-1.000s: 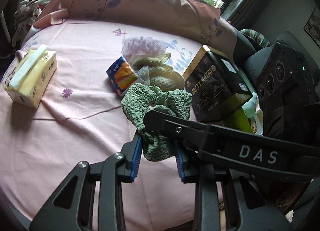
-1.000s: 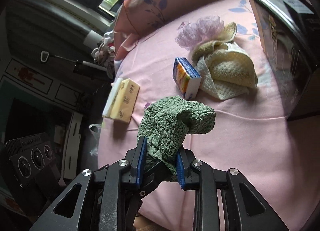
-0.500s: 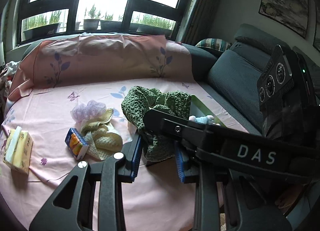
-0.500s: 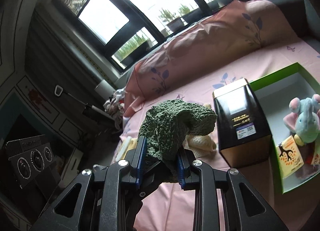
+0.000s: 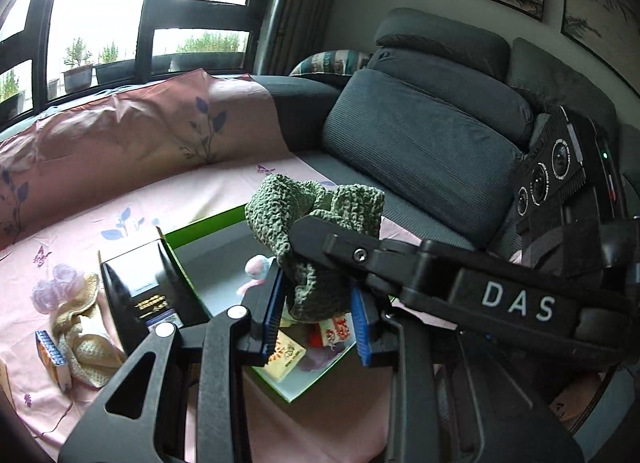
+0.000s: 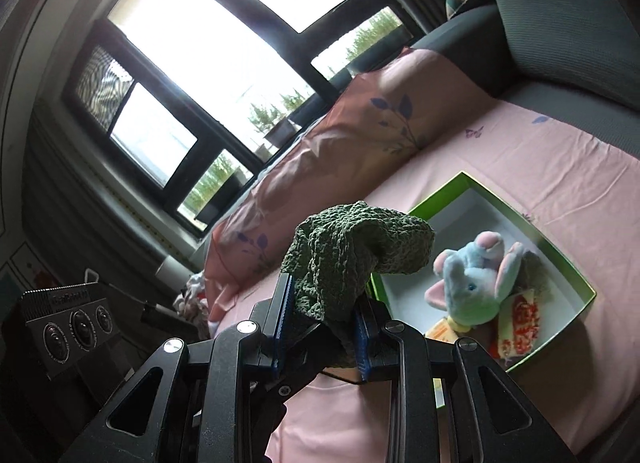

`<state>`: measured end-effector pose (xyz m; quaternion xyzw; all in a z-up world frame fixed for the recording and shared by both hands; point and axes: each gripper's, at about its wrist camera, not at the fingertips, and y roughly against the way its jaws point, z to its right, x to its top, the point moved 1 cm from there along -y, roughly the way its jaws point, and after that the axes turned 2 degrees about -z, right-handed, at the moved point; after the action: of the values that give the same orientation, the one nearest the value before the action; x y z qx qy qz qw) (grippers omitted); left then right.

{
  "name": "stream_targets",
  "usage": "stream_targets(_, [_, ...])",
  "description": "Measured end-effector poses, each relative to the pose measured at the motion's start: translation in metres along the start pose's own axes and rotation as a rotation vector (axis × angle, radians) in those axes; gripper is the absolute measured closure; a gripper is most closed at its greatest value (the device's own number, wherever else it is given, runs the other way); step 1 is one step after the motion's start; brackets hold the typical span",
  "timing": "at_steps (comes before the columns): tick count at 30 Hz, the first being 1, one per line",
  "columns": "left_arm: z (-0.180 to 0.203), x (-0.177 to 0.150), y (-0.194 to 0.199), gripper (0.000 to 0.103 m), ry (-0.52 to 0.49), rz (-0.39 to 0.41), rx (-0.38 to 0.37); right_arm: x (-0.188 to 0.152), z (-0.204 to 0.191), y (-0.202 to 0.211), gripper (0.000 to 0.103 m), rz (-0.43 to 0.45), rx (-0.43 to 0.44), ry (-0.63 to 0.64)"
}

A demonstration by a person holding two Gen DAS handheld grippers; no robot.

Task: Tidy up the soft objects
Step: 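Lift the scrunchie with the right tool and carry it over the box, then lower the scrunchie into the box and open the right tool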

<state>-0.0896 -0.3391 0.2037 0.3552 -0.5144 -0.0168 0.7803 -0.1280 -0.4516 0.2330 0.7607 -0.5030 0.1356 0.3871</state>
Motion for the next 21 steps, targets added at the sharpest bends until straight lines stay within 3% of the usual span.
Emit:
stream_targets(14, [0.019, -0.012, -0.104, 0.07, 0.046, -0.224, -0.083, 0.004, 0.1, -0.01, 0.073, -0.058, -0.181, -0.243])
stream_targets(21, [0.021, -0.026, -0.142, 0.064, 0.066, -0.351, -0.083, -0.003, 0.128, -0.019, 0.073, -0.123, -0.357, -0.284])
